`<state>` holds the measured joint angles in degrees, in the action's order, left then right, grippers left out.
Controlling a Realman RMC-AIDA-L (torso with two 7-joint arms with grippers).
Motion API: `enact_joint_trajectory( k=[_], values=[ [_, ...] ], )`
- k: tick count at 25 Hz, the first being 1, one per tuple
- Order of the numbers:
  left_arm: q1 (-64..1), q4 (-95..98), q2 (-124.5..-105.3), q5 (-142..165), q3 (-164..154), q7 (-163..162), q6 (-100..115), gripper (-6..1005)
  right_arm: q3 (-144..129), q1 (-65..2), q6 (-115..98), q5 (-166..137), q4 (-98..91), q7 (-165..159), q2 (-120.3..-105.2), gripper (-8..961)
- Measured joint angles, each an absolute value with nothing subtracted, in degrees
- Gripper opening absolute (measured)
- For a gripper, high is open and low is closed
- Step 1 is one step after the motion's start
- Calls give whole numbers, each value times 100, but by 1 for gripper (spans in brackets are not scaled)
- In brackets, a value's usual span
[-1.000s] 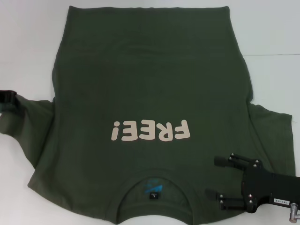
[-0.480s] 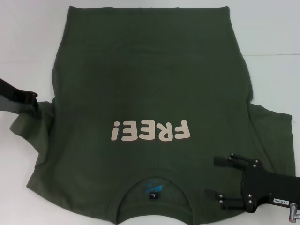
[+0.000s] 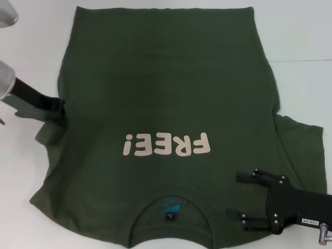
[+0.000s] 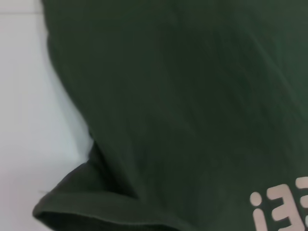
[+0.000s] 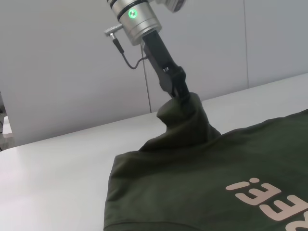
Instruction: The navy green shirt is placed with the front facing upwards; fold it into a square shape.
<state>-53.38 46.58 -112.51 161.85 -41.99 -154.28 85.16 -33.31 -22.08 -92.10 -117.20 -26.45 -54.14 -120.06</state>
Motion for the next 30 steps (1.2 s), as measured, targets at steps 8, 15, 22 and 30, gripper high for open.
enact_joint_trajectory(
  k=[8, 15, 22, 30],
  values=[
    [-5447, 4787, -11401, 16198, -4209, -15439, 8377, 22, -3331, -2217, -9210, -11719, -2641, -5412, -12006, 930],
    [-5442, 4793, -11404, 16297, -4521, -15551, 8257, 23, -3331, -2243, -9211, -11715, -2596, -5414, -11997, 930],
    [-5175, 4812, -11203, 16363, -4494, -15577, 8244, 23, -3316, -2241, -9211, -11715, -2592, -5414, -12005, 930],
    [-4866, 4861, -10932, 16366, -4462, -15700, 8162, 23, -3300, -2255, -9211, -11716, -2592, -5414, -11997, 931]
  ],
)
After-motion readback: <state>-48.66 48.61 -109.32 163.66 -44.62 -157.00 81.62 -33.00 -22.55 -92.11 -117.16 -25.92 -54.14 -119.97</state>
